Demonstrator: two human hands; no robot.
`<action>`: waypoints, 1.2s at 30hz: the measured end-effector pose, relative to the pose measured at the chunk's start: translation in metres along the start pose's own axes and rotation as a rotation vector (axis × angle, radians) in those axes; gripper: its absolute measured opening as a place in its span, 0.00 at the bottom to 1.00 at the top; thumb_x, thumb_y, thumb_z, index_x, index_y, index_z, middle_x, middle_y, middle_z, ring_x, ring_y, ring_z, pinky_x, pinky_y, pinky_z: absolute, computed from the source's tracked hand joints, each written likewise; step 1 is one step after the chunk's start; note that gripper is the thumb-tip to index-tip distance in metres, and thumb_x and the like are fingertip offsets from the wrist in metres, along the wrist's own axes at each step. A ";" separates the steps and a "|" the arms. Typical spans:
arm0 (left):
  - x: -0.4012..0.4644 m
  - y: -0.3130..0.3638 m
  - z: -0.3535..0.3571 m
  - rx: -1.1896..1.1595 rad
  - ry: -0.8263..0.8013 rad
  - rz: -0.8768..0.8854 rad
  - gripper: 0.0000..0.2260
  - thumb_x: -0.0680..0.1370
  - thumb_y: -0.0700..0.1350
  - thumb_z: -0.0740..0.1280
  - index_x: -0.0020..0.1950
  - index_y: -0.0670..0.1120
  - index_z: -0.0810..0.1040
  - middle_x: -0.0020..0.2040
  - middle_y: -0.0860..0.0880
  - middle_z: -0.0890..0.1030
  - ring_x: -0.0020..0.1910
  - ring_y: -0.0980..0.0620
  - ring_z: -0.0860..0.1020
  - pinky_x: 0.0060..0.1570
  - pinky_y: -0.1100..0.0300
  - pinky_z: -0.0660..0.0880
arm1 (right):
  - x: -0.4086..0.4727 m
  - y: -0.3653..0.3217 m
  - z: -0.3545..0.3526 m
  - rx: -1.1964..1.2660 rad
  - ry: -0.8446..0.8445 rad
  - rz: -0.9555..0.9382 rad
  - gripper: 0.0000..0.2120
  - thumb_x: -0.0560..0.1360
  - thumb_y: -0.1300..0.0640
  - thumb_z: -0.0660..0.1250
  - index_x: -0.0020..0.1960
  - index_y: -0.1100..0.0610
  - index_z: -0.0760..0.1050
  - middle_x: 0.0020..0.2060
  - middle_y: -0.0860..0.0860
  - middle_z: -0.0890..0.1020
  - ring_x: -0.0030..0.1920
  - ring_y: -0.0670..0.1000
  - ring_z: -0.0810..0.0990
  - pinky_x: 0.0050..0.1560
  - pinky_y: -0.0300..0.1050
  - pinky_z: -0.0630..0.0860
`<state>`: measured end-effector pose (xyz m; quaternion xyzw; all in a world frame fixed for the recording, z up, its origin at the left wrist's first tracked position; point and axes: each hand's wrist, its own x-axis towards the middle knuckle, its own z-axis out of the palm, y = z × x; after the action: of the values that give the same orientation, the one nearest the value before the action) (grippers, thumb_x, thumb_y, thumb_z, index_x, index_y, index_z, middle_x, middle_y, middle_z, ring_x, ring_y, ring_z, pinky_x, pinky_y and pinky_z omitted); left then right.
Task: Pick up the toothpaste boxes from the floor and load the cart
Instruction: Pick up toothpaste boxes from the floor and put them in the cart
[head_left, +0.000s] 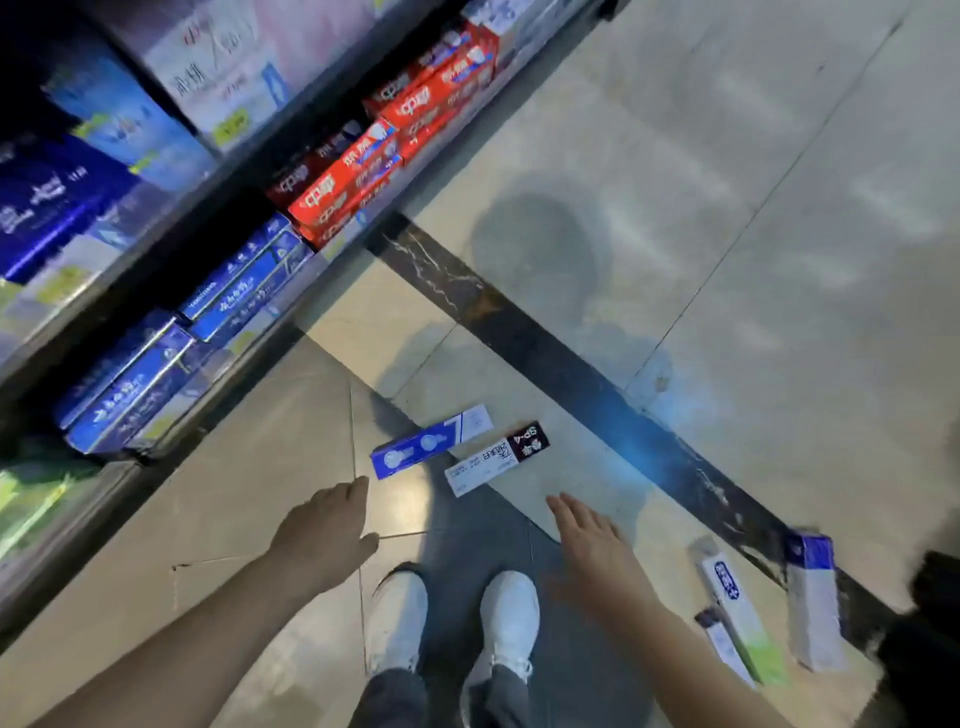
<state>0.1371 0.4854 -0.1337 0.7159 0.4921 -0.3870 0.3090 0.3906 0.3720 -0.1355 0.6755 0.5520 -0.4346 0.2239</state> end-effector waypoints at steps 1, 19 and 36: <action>0.020 -0.001 0.011 -0.002 -0.006 -0.009 0.28 0.80 0.53 0.57 0.76 0.44 0.53 0.71 0.47 0.66 0.69 0.46 0.66 0.63 0.54 0.69 | 0.022 0.004 0.010 -0.013 -0.008 -0.004 0.41 0.75 0.47 0.66 0.78 0.52 0.43 0.78 0.49 0.48 0.77 0.50 0.50 0.75 0.48 0.48; 0.256 0.003 0.130 -0.007 0.265 -0.067 0.24 0.75 0.49 0.69 0.67 0.44 0.64 0.65 0.46 0.71 0.62 0.47 0.72 0.47 0.55 0.73 | 0.284 0.054 0.105 -0.537 0.303 -0.105 0.34 0.61 0.56 0.77 0.65 0.59 0.71 0.60 0.58 0.74 0.62 0.63 0.73 0.67 0.59 0.66; -0.037 0.001 -0.045 -0.282 0.344 -0.112 0.13 0.71 0.53 0.68 0.51 0.49 0.73 0.49 0.51 0.79 0.47 0.49 0.79 0.36 0.61 0.65 | -0.017 0.009 -0.086 -0.243 0.353 0.128 0.14 0.72 0.51 0.65 0.56 0.54 0.71 0.49 0.49 0.76 0.52 0.54 0.77 0.35 0.45 0.69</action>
<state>0.1411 0.5051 -0.0787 0.6927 0.6258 -0.2031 0.2954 0.4281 0.4270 -0.0780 0.7427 0.5871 -0.2248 0.2305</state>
